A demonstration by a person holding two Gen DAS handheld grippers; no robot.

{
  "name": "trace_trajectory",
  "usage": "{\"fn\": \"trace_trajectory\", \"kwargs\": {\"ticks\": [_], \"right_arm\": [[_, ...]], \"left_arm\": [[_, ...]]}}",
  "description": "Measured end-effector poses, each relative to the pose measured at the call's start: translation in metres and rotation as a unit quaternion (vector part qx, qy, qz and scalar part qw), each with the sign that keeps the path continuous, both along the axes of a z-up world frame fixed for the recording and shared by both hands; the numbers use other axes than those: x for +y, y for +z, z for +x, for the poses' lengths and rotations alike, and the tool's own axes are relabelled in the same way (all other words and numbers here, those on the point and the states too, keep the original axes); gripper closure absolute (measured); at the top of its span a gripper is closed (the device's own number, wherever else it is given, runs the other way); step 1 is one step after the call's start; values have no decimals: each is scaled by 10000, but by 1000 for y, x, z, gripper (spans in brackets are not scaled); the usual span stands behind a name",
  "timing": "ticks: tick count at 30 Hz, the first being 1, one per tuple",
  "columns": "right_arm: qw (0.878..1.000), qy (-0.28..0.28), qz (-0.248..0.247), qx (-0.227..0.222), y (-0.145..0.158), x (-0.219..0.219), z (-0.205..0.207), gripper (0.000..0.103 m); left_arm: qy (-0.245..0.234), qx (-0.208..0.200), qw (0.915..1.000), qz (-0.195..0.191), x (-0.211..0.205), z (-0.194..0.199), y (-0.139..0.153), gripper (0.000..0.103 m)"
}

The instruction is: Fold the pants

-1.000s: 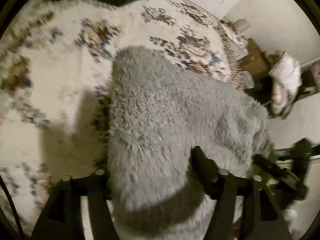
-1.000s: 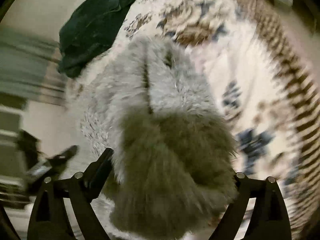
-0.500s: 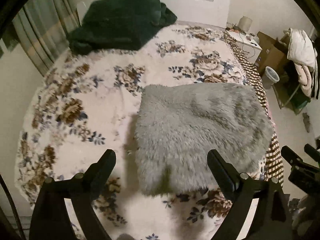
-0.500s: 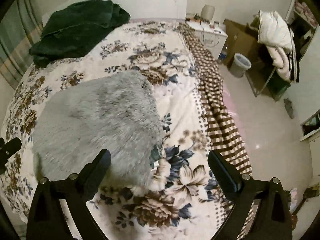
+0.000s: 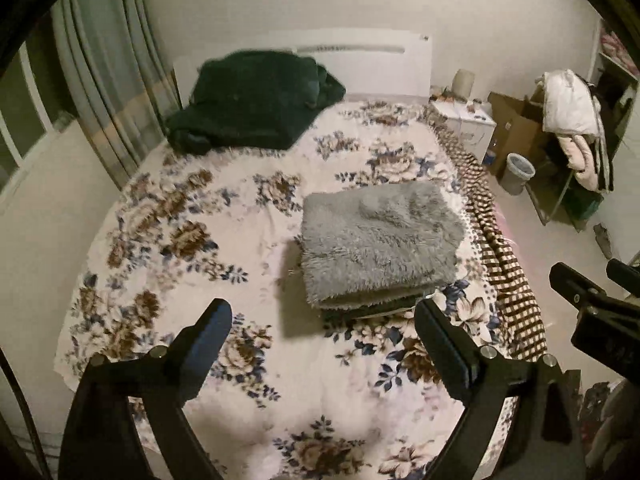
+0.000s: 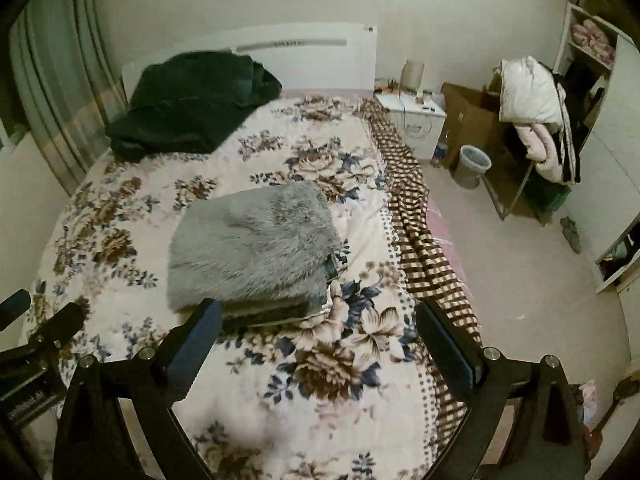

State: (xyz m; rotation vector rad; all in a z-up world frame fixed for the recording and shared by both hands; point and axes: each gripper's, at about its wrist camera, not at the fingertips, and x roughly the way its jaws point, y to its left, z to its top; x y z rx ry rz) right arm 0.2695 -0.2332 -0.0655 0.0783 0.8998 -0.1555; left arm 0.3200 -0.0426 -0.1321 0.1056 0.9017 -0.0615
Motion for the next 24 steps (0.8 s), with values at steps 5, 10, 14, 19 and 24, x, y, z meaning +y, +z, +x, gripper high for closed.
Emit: {"fn": "trace_trajectory", "kwargs": {"ticks": [5,10,14,19,24], "right_arm": [[9991,45,-140,-410,61,24,-95,4],[9972,16,-105,-746,115,43,-183,4],[9955,71,-90,-936,148,52,-235,4],[9935,181,-141,-1112,182,55,-284,4],[9909,321,-215,-1288,206,51,-305,0]], "left_arm": [[-50,-410,9991,-116,14,-62,48,10],[-42,-759,9970,-133,27,-116,88,10],[-18,-951,9952,-249,34,-156,114,10],[89,-1028,9939,-382,36,-182,127,10],[187,-1232,9916,-359,29,-197,136,0]]}}
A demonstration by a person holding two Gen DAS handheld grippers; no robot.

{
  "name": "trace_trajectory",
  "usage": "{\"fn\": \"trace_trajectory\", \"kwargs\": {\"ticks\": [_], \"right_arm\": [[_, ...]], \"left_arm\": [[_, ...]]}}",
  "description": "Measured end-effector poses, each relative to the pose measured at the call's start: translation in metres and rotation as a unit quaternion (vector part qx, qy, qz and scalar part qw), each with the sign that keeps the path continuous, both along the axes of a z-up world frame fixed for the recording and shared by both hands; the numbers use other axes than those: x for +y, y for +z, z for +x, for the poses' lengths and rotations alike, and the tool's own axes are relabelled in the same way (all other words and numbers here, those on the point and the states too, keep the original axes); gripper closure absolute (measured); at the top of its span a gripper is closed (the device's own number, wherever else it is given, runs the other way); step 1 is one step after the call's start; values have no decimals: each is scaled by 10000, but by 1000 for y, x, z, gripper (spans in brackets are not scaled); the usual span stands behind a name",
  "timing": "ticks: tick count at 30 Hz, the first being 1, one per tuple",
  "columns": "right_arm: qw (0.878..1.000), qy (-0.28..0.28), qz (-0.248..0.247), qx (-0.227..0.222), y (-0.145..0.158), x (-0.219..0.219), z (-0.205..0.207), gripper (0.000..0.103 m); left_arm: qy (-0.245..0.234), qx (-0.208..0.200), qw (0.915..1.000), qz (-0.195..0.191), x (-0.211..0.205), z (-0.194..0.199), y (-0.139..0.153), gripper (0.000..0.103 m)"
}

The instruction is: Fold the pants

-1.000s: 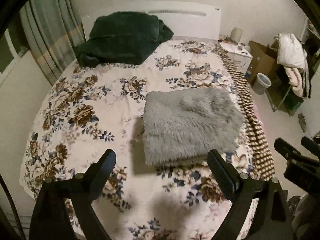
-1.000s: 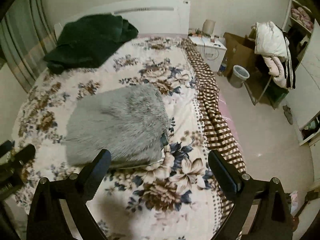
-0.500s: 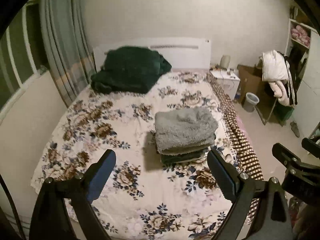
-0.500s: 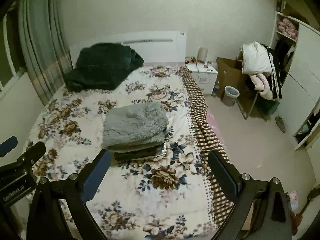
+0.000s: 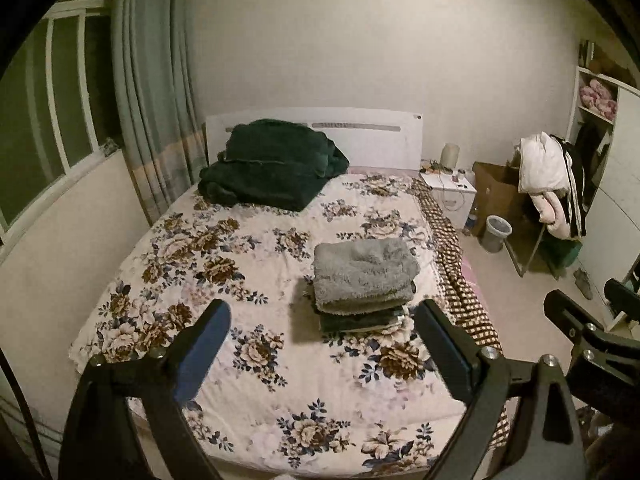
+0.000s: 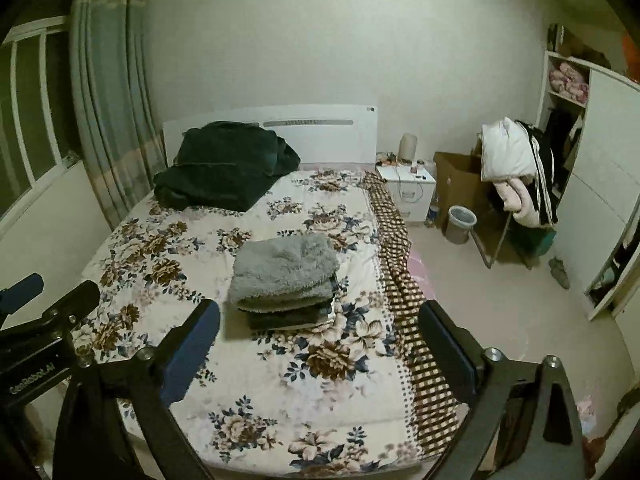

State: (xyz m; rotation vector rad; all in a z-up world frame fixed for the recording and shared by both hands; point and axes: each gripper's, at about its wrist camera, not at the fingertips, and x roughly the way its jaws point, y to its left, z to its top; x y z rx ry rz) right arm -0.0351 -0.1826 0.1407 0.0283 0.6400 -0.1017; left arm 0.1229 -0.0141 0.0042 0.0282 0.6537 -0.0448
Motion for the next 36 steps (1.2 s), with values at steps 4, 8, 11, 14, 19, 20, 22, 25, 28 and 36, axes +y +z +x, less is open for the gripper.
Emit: {"fn": "trace_trajectory", "kwargs": {"ticks": [4,8,11,14,19,20,22,25,28,36], "right_arm": [[10000,2,40,-15,6,-9,2,0],[10000,-34,57,-12,5,-17,10,0],[10000,-29,72,-10,4,-21,12,0],[10000,-28,79,6,3,-23,15,0],[10000,-64,51,18,1,-27,14,0],[10000,-67,66,23,-1,-28,14,0],[10000,-64,47,20,-2,-28,14,0],[10000,-56,41,31,-5,-29,15,0],[10000,-70,34,53,-9,-28,15,0],[9999,-23,71,112,-19,-29,20,0]], "left_arm": [[63,-84,9999,-20,-5,-5,2,0],[124,-120,9999,5,-7,-8,3,0],[140,-98,9999,11,-7,-9,2,0],[132,-39,9999,1,-8,-11,0,0],[139,-42,9999,13,-10,-15,0,0],[135,-42,9999,14,-11,-16,0,0],[131,-51,9999,5,-12,-17,0,0],[122,-36,9999,-3,-11,-17,0,0],[124,-23,9999,-14,-10,-17,1,0],[185,-36,9998,7,-5,-19,1,0]]}}
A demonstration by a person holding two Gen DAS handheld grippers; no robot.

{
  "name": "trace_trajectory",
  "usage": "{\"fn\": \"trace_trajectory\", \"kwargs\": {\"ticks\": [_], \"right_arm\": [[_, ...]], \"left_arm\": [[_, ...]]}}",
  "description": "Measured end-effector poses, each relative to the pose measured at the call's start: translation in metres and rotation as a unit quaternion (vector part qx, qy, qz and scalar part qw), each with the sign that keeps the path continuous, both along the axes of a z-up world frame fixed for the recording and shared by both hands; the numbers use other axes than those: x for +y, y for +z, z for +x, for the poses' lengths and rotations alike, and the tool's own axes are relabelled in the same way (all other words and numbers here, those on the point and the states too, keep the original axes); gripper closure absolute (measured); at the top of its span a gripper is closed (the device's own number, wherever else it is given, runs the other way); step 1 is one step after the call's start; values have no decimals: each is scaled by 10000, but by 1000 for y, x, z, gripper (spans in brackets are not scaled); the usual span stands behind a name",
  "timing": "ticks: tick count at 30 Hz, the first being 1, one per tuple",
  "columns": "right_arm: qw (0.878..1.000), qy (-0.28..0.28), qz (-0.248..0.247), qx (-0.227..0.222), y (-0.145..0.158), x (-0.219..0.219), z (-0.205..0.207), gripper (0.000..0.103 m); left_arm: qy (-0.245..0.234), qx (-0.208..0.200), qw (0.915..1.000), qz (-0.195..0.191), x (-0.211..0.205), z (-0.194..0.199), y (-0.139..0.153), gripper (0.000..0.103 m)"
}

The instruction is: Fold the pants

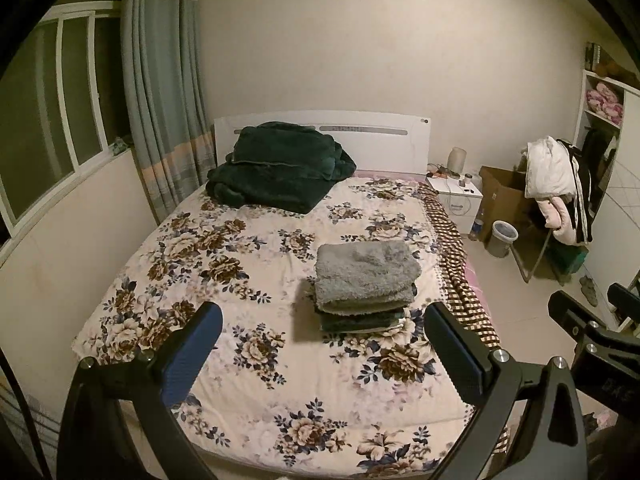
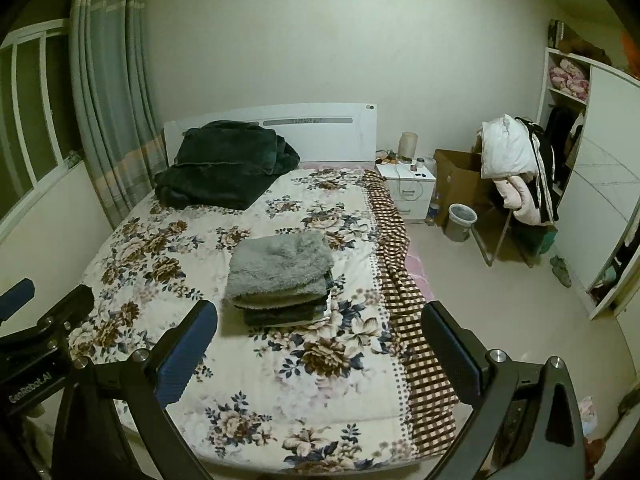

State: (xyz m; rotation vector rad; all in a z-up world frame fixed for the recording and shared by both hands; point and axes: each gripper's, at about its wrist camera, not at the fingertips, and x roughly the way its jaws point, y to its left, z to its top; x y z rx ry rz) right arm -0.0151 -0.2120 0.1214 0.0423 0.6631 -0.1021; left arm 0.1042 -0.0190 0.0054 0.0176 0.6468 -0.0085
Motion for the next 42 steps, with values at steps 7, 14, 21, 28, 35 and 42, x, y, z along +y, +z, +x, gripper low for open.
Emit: {"fn": "trace_trajectory", "kwargs": {"ticks": [7,14,21,28,35,42], "right_arm": [[10000,47,-17,-6,2,2,2,0],[9999,128,33,63,2,6,8,0],[9998,120,80,119,-3,3,5,0],[9997,114,109,170,-9,2,2,0],[9998,102,76,178,-14,2,-2,0],[9996,99,100,229,-18,0,-4,0]], "left_arm": [[20,-13,10000,21,0,0,1,0],[22,39,10000,73,-5,1,3,0],[26,135,9999,80,-5,-1,0,0],[-80,169,9998,94,-8,-4,-1,0],[-120,232,9996,72,-10,-5,-4,0],[-125,296,9994,95,-12,-6,-8,0]]}}
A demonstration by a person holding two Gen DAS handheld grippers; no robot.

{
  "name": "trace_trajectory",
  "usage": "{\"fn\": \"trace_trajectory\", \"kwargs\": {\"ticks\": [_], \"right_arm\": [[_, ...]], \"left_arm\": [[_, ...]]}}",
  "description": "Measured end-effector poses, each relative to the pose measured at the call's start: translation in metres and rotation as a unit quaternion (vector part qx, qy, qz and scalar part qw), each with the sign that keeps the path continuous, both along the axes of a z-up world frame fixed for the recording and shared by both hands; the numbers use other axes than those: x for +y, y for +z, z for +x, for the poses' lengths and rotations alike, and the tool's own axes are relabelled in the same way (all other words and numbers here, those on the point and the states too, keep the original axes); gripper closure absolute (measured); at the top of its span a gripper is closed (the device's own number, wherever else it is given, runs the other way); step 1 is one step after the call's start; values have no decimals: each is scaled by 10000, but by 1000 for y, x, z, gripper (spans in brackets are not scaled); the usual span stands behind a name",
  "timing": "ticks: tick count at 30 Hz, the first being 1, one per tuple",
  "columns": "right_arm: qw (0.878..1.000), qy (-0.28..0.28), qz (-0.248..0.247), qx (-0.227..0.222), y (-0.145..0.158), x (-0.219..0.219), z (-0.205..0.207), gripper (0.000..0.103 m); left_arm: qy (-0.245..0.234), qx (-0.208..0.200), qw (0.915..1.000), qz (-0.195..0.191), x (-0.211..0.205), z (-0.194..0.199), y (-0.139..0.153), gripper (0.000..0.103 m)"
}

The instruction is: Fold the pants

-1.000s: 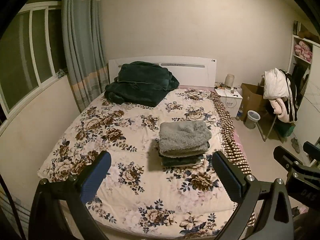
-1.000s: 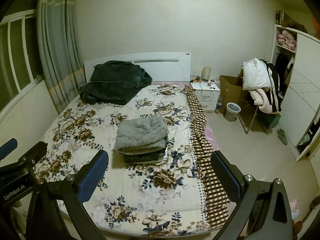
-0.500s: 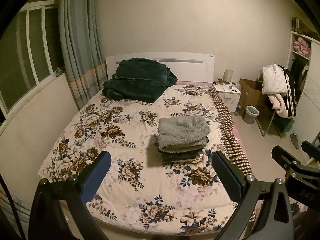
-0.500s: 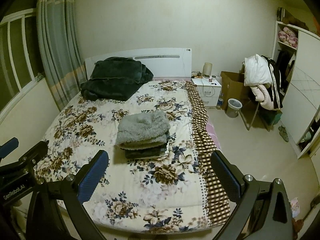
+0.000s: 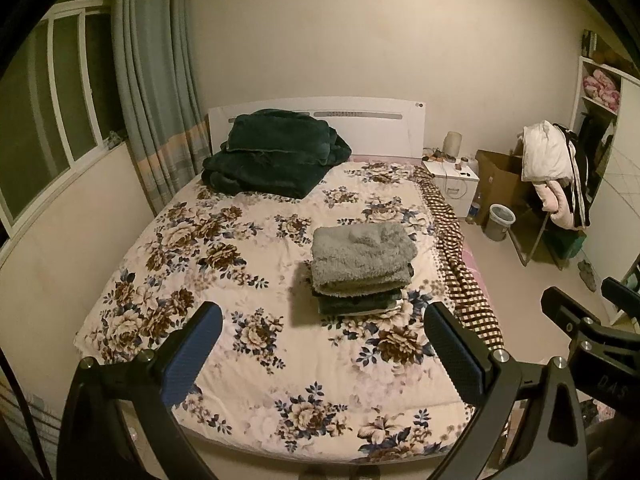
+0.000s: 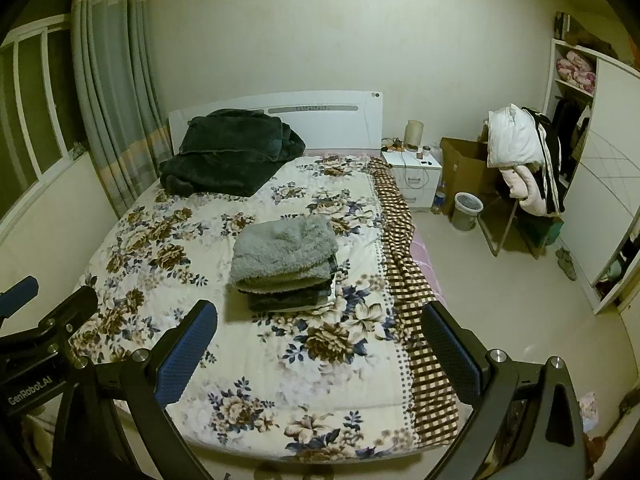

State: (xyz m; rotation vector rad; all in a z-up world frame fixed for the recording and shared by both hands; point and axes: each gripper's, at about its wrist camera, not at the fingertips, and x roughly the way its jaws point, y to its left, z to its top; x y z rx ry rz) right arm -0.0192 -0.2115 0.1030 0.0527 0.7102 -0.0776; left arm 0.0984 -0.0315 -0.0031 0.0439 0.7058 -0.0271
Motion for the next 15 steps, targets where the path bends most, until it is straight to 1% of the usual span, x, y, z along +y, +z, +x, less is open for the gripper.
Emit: {"fn": "trace_trajectory", "kwargs": {"ticks": [15], "right_arm": [[10000,22,12,14,-7,-3,-8,0]], "left_arm": [[18,29,10000,-46,3,-6,-6,0]]}}
